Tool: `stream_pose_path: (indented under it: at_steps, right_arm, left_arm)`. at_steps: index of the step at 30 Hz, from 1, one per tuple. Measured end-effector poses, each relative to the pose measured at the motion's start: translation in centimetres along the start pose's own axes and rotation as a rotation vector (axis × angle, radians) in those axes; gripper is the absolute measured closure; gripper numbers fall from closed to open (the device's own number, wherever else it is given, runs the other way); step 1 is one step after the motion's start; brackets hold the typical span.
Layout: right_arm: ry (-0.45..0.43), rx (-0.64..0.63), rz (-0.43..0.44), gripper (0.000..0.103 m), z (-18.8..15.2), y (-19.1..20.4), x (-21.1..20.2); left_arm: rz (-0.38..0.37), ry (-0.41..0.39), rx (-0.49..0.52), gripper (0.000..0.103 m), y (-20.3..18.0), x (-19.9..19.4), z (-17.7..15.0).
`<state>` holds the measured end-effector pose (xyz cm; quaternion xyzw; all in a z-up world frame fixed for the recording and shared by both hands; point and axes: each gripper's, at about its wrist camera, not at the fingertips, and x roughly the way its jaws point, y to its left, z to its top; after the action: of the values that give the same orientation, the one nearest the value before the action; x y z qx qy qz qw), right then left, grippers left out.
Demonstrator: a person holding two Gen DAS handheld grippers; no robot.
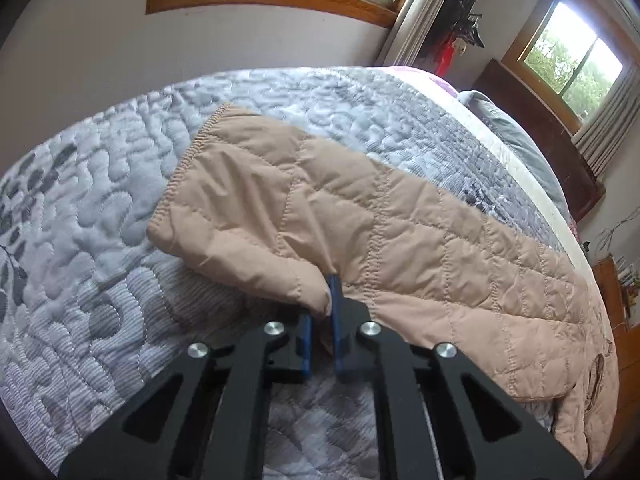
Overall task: Fold large clothes
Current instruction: 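Grasp the coat side edge with the left gripper, fold it toward the button placket, release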
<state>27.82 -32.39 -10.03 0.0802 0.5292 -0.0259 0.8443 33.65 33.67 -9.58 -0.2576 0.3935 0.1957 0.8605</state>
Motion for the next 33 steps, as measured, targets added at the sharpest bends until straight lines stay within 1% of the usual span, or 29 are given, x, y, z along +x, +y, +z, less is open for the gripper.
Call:
stream_pose_path:
  at_steps: [1, 4, 5, 6, 8, 12, 14, 18, 23, 24, 27, 29, 33]
  right_arm:
    - [0.003, 0.012, 0.013, 0.048, 0.1, -0.2, -0.1]
    - [0.002, 0.031, 0.042, 0.048, 0.3, -0.7, -0.4]
    - [0.000, 0.039, 0.054, 0.048, 0.4, -0.9, -0.6]
    - [-0.001, 0.044, 0.061, 0.048, 0.4, -1.0, -0.8]
    - [-0.007, 0.050, 0.060, 0.048, 0.4, -1.1, -1.3]
    - [-0.009, 0.055, 0.036, 0.048, 0.2, -1.3, -2.3]
    - [-0.009, 0.060, 0.031, 0.048, -0.1, -1.5, -2.7]
    - [-0.018, 0.060, 0.010, 0.048, -0.5, -1.9, -3.5]
    - [-0.021, 0.062, 0.009, 0.048, -1.0, -2.8, -3.8]
    - [-0.021, 0.064, 0.012, 0.048, -1.1, -2.9, -3.8]
    - [-0.012, 0.071, 0.017, 0.048, -1.3, -3.3, -3.4]
    - [-0.007, 0.075, 0.022, 0.048, -1.3, -3.3, -3.0]
    - [-0.005, 0.077, 0.028, 0.048, -1.4, -3.6, -2.6]
  left_arm:
    - [-0.013, -0.017, 0.003, 0.099, -0.4, -0.6, 0.1]
    - [-0.094, -0.085, 0.029, 0.099, -2.8, -3.8, 0.1]
    - [-0.121, -0.117, 0.063, 0.099, -4.3, -5.4, -0.1]
    - [-0.137, -0.136, 0.091, 0.099, -5.5, -6.3, -0.3]
    - [-0.188, -0.174, 0.170, 0.100, -9.0, -8.6, -1.0]
    - [-0.275, -0.209, 0.309, 0.100, -15.6, -11.2, -3.4]
    - [-0.327, -0.193, 0.398, 0.100, -19.7, -11.9, -5.6]
    - [-0.414, -0.142, 0.529, 0.100, -26.0, -12.3, -10.0]
    - [-0.471, -0.083, 0.673, 0.100, -32.7, -11.5, -15.5]
    - [-0.474, -0.071, 0.687, 0.100, -33.5, -11.2, -16.2]
    - [-0.469, 0.000, 0.722, 0.100, -35.8, -8.8, -18.2]
    - [-0.454, 0.043, 0.733, 0.100, -36.6, -7.2, -19.4]
    - [-0.419, 0.102, 0.752, 0.100, -37.6, -4.3, -21.0]
